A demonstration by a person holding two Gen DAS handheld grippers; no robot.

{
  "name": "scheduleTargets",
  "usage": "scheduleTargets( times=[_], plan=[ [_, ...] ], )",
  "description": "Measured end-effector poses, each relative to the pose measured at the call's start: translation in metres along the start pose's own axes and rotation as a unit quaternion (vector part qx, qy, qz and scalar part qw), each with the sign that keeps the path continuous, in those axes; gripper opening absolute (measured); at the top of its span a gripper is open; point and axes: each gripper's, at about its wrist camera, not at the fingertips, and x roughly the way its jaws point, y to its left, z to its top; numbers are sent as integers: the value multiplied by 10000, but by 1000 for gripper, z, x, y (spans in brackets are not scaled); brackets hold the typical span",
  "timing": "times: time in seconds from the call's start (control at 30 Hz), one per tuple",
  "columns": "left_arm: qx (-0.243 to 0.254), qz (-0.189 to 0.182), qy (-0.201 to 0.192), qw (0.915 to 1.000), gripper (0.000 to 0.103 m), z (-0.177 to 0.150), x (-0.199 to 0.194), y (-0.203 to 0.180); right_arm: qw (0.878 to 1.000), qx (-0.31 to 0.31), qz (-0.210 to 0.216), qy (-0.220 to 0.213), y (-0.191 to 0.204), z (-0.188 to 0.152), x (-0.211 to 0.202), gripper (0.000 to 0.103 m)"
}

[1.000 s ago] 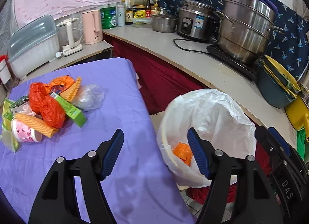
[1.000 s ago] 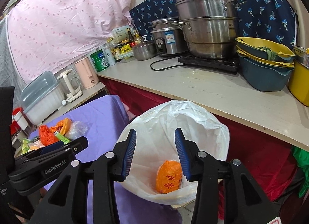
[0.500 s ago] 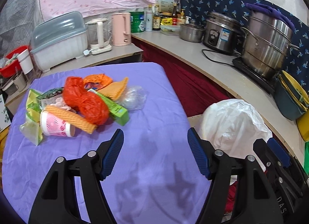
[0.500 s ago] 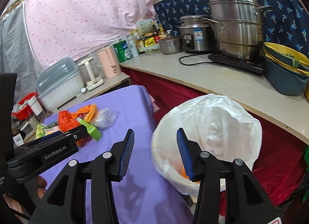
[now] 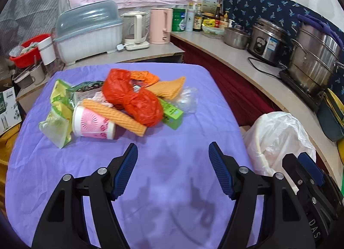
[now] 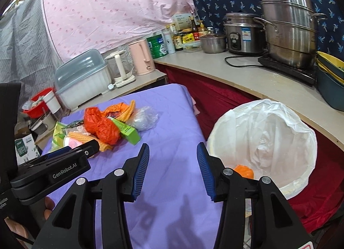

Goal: Collect trash
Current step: 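Grasp the yellow-green snack bag with the left tool while the right tool grasps the red plastic bag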

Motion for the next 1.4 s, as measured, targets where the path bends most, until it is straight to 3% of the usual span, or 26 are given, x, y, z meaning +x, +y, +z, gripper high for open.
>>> scheduleTargets(
  times=[0.73, 0.9, 1.1, 1.4],
  plan=[
    [-1057, 884, 189, 9903, 71, -7, 11, 158, 9958, -505, 619, 447, 105, -7, 62, 45],
    [-1201, 1053, 118, 9871, 85, -1, 14, 187, 9946, -588, 689, 513, 125, 0, 83, 49],
    [-1411, 1156, 134, 9831, 90, 6, 26, 218, 9938, -669, 710, 537, 144, 6, 108, 57],
    [-1684, 990, 326, 9802, 94, 14, 60, 247, 9929, -656, 678, 723, 158, 14, 152, 63]
  ],
)
